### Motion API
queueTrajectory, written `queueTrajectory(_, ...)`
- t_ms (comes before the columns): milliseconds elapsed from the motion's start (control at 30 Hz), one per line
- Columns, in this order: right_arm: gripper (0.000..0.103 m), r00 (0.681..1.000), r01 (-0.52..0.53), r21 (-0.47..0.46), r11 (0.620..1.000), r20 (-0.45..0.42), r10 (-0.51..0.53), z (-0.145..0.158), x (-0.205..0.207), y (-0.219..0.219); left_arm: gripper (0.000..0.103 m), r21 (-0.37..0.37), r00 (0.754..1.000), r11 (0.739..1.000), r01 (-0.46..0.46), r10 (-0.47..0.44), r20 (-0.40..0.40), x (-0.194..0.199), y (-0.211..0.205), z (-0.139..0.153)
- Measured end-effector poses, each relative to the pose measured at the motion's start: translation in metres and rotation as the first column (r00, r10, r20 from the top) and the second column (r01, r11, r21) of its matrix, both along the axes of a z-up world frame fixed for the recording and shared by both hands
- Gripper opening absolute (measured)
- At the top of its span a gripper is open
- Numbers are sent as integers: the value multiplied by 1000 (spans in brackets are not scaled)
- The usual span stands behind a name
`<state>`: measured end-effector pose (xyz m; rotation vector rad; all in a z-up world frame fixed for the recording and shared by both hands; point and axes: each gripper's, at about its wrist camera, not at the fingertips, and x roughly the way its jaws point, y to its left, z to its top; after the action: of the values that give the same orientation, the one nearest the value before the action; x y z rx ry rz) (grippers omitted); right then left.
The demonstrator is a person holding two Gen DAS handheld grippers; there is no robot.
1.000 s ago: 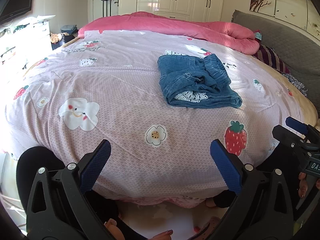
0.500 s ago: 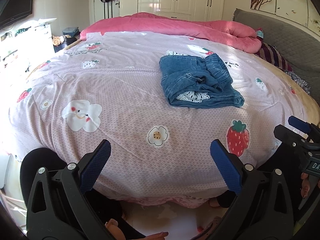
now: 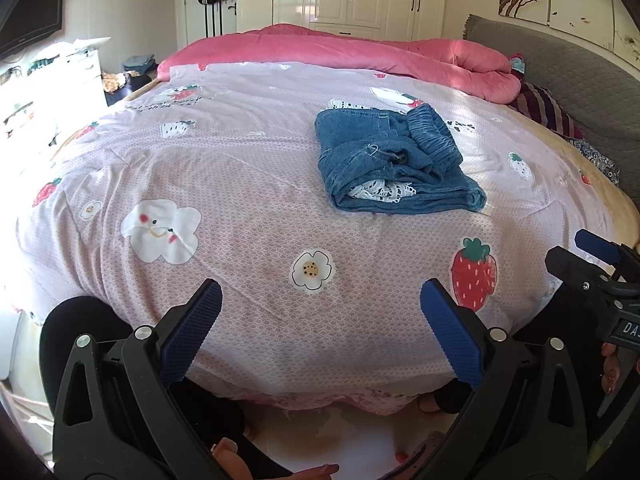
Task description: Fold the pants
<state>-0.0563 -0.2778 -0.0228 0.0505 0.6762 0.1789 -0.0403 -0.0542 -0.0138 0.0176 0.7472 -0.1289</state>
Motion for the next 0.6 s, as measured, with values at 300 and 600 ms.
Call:
queueTrajectory(300, 98, 1000, 2, 1, 1000, -4, -2, -1, -1, -2, 93, 11, 1000, 1000, -3, 3, -2, 1, -2, -2)
queueTrajectory(600, 98, 1000, 6, 2, 1000, -17, -6, -6, 2, -1, 93, 28, 1000, 1000, -1, 1, -16, 3, -5, -6)
